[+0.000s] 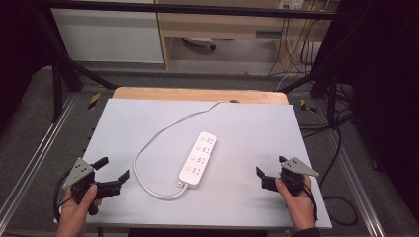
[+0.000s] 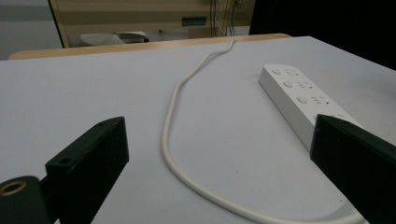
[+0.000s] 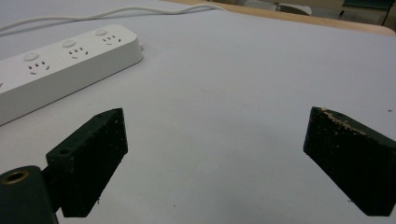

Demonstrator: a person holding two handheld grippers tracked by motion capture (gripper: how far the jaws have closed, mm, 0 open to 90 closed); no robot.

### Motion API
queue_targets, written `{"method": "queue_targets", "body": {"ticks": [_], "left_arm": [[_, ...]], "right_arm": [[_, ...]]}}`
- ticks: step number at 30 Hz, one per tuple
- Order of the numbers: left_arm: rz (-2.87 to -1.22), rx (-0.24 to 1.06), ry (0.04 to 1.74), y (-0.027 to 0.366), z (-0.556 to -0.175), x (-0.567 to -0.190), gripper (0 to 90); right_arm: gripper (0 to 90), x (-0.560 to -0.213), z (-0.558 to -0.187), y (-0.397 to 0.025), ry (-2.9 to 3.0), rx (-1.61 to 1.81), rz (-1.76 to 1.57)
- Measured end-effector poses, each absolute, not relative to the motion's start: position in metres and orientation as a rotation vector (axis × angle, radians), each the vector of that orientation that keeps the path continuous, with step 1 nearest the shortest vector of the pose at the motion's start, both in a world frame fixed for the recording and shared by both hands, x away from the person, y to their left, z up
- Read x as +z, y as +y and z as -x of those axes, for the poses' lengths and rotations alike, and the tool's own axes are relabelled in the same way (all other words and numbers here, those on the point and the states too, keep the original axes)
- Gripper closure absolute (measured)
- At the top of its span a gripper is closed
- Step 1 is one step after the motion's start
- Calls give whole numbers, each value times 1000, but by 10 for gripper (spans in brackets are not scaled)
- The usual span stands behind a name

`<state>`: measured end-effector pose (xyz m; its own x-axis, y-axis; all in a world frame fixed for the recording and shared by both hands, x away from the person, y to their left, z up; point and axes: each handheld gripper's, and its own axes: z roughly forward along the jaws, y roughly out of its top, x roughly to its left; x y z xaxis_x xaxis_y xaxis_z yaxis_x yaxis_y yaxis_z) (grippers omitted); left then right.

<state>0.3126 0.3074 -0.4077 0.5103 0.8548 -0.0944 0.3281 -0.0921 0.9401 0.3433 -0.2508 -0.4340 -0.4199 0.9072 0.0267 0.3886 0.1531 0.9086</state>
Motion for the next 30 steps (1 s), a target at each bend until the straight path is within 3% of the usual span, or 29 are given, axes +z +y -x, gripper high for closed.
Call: {"method": "queue_targets", "body": {"ticks": [30], "left_arm": [[-1677, 570, 969, 293, -309, -404, 45]], "right_arm": [[51, -439, -345, -229, 1986, 1231, -1177]]}}
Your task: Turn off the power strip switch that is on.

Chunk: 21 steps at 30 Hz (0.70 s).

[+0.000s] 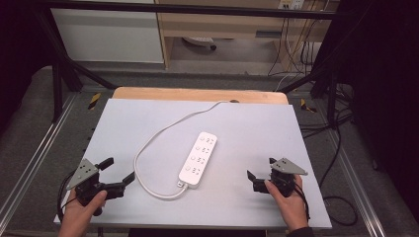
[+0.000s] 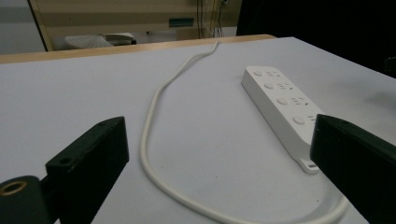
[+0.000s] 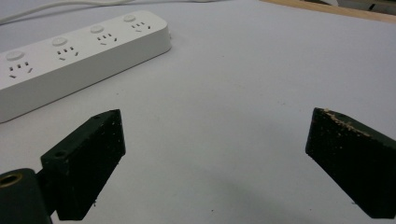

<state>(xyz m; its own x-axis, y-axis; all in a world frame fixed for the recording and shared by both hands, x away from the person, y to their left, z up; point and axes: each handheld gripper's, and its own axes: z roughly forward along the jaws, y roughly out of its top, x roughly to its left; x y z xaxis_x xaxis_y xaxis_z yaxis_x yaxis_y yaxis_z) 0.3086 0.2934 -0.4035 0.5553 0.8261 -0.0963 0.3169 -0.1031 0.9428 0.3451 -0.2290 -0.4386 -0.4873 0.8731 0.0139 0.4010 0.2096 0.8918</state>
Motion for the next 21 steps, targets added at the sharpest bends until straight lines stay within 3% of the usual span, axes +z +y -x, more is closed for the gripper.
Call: {"method": "queue_targets", "body": {"ticks": [21], "left_arm": [[-1661, 533, 969, 272, -326, -376, 54]], "right_arm": [[52, -438, -342, -232, 1982, 1246, -1192]]}}
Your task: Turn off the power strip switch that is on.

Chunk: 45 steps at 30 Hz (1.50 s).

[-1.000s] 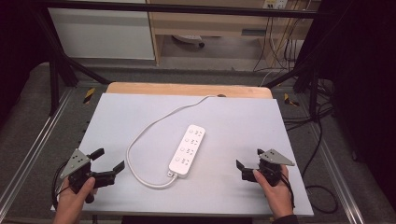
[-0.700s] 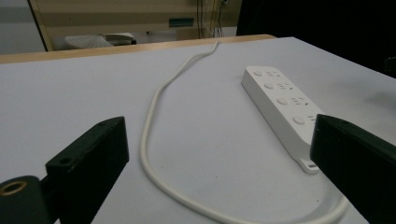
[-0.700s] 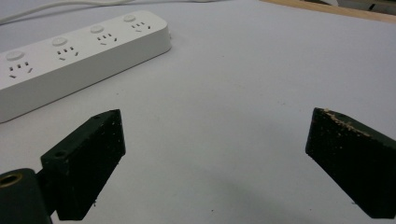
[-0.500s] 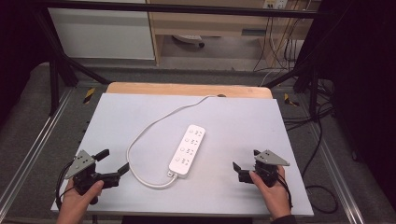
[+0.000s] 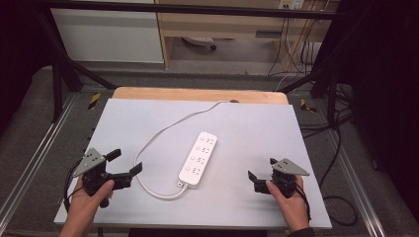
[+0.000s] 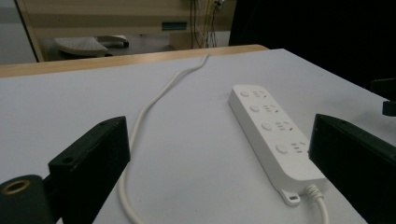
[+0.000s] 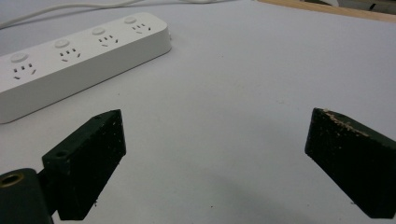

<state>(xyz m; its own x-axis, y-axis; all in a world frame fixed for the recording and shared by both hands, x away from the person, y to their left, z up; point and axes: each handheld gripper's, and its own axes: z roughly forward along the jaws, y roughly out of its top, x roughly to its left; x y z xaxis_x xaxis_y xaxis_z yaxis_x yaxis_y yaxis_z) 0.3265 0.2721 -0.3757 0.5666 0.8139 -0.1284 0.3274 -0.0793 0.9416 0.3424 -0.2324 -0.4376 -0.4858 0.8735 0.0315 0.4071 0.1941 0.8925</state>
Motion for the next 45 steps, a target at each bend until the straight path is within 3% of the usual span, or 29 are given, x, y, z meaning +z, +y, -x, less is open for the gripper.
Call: {"method": "queue_targets", "body": {"ticks": [21, 45], "left_arm": [[-1689, 478, 902, 208, -364, -364, 48], [-1746, 447, 921, 169, -386, -375, 55]], "right_arm": [[38, -435, -341, -233, 1966, 1266, -1215], [35, -435, -342, -234, 1974, 1270, -1216]]}}
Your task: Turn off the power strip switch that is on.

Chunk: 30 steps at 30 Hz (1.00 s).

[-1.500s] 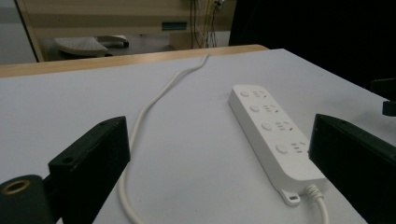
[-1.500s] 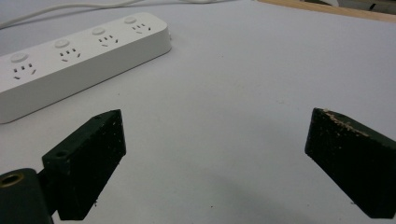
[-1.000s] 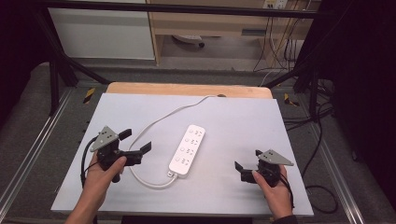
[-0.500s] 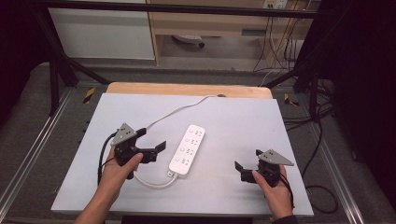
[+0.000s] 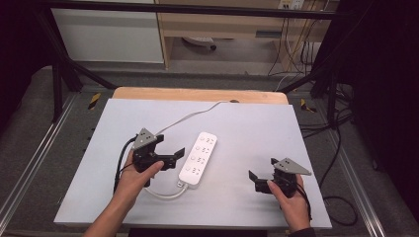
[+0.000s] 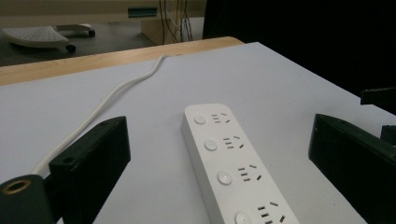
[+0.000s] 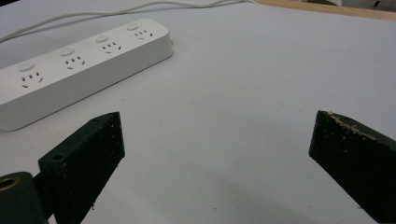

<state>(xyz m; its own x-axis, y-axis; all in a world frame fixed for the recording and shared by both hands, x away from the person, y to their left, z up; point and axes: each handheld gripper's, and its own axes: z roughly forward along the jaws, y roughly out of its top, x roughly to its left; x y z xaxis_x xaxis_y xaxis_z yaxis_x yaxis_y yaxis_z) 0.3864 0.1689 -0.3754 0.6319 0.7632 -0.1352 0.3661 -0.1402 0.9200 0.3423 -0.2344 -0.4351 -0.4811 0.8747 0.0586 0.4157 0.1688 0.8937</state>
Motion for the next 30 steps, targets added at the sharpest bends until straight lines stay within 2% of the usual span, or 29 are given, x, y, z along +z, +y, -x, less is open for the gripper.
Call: {"method": "queue_targets", "body": {"ticks": [17, 23, 30], "left_arm": [[-1771, 410, 930, 147, -400, -385, 84], [-1782, 425, 929, 142, -402, -388, 125], [-1803, 437, 915, 138, -402, -390, 227]], "right_arm": [[36, -435, -342, -237, 1971, 1265, -1228], [37, -435, -342, -238, 1970, 1268, -1226], [36, -436, -343, -239, 1968, 1261, -1228]]}}
